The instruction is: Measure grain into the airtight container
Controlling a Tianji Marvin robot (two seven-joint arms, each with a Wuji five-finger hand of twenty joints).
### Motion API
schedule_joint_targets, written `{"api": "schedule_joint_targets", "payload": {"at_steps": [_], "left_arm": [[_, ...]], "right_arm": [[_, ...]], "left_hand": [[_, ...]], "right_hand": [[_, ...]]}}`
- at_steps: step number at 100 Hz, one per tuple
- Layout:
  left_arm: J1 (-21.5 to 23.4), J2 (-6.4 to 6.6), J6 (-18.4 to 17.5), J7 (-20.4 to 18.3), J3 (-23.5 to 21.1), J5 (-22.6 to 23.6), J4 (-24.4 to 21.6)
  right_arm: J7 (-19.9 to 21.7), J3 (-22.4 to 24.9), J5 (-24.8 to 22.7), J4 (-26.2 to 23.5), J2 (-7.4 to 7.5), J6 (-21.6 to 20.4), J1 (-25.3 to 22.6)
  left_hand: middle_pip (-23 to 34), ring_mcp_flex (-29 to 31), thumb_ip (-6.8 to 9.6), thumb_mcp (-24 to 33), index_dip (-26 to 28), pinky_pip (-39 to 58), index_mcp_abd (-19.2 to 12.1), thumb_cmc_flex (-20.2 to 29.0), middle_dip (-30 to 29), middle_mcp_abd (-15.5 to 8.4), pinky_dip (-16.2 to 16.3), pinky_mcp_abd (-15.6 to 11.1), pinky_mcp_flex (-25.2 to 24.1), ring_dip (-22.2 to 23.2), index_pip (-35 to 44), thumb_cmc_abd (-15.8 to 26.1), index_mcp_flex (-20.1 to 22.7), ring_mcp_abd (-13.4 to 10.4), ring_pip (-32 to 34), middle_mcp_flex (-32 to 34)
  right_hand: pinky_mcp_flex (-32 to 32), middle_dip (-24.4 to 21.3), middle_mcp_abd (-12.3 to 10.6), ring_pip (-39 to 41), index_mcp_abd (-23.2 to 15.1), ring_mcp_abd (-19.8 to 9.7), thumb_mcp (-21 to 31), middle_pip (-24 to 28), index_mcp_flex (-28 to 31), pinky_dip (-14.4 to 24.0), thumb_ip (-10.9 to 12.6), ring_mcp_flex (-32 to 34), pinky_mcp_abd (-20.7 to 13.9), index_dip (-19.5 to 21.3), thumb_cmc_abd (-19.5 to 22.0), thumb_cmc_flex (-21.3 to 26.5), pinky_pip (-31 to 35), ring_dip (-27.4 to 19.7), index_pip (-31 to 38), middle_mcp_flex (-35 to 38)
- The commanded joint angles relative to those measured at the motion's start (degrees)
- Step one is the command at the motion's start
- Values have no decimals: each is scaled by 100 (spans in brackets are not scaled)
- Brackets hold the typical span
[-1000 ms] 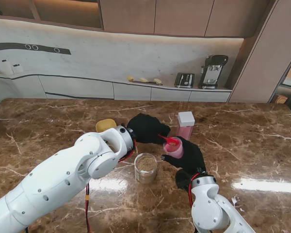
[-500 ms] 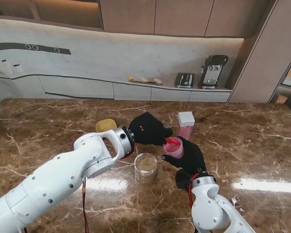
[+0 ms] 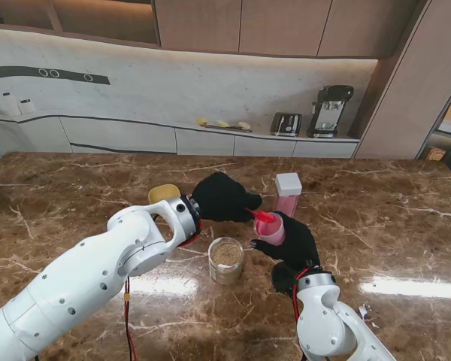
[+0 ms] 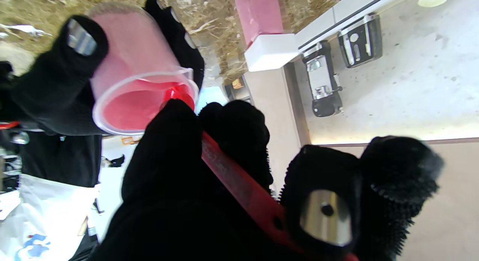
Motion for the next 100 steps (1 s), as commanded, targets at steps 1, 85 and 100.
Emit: {"api": "schedule_joint_targets", "payload": {"at_steps": [1, 85, 100], "left_arm": [[-22, 32, -50, -22, 74, 32, 44], [765, -172, 834, -329, -817, -1558, -375], [938, -186, 966, -408, -1009, -1863, -405]], "right_arm": [[87, -10, 31, 0, -18, 36, -40], [73, 29, 2, -6, -15, 42, -68], [33, 67, -5, -6, -20, 20, -95]], "left_hand": [[200, 171, 117, 68, -37, 403, -272, 29, 69, -338, -49, -11, 138, -54, 167, 129, -42, -127, 621, 461], [172, 168, 110, 85, -66, 415, -189, 74, 70, -282, -31, 55, 103, -49, 172, 159, -80, -79, 626, 454], [168, 168, 113, 86, -63, 424, -150, 91, 76, -253, -19, 83, 108, -43, 174, 148, -62, -68, 631, 460]], "right_hand": [[0, 88, -349, 86, -580, -176, 997, 152, 342, -114, -41, 108, -85, 9, 989, 640, 147, 13, 475, 268], [5, 88, -356, 86, -596, -195, 993, 154, 342, -116, -48, 117, -98, 13, 997, 630, 146, 13, 478, 274], [8, 87, -362, 85, -594, -189, 999, 154, 343, -116, -47, 116, -92, 13, 994, 629, 147, 13, 479, 269]]}}
